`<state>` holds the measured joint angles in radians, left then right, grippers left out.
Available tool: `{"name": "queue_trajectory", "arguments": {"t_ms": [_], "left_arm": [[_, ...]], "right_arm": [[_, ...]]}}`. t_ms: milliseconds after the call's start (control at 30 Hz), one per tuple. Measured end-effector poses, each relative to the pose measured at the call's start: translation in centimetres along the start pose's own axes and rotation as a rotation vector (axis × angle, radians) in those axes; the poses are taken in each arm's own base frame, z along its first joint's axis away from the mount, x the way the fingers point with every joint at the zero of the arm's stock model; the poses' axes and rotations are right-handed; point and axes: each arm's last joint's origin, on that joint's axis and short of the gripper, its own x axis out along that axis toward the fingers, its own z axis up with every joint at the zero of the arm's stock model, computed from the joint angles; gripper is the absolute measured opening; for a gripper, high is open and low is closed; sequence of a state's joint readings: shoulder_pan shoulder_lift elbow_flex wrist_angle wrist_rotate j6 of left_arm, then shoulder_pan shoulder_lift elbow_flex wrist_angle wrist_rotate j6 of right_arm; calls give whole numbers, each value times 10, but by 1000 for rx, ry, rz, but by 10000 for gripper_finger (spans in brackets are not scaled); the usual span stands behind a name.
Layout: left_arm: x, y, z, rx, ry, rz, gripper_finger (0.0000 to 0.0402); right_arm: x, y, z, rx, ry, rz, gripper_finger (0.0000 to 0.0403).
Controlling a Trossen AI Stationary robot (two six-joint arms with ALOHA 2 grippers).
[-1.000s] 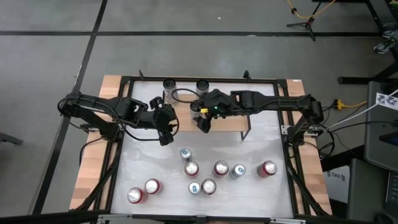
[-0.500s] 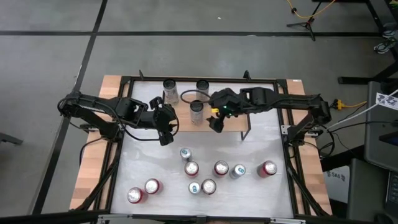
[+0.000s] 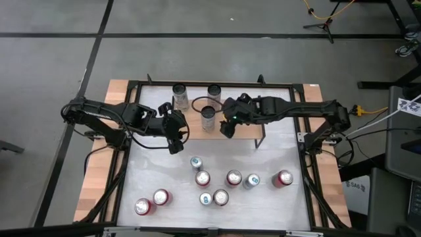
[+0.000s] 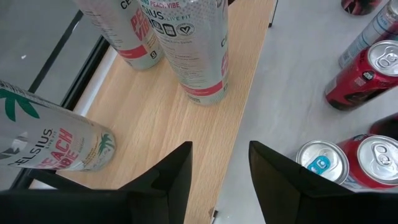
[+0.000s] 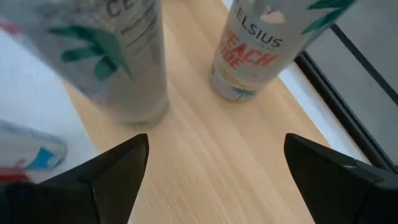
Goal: Place canned beverage on shelf
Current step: Put the white soda can on the shelf
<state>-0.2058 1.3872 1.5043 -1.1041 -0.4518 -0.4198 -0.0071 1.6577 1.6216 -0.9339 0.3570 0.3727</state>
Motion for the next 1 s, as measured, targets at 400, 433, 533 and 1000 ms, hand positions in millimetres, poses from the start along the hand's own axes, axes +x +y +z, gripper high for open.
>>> {"name": "queue_trajectory", "arguments": {"t_ms": [400, 433, 533, 1000], "left_arm": [[0, 0, 0, -3, -4, -2, 149], [0, 0, 1, -5, -8, -4, 149], [0, -1, 2, -11, -20, -9, 149], [0, -2, 5, -23, -44, -19, 149]], "right_arm": [[22, 8, -3, 65, -105, 43, 365], [24, 8, -3, 69, -113, 46, 365], [26, 9, -3, 73, -136, 55, 365], [39, 13, -6, 103, -226, 86, 365]]}}
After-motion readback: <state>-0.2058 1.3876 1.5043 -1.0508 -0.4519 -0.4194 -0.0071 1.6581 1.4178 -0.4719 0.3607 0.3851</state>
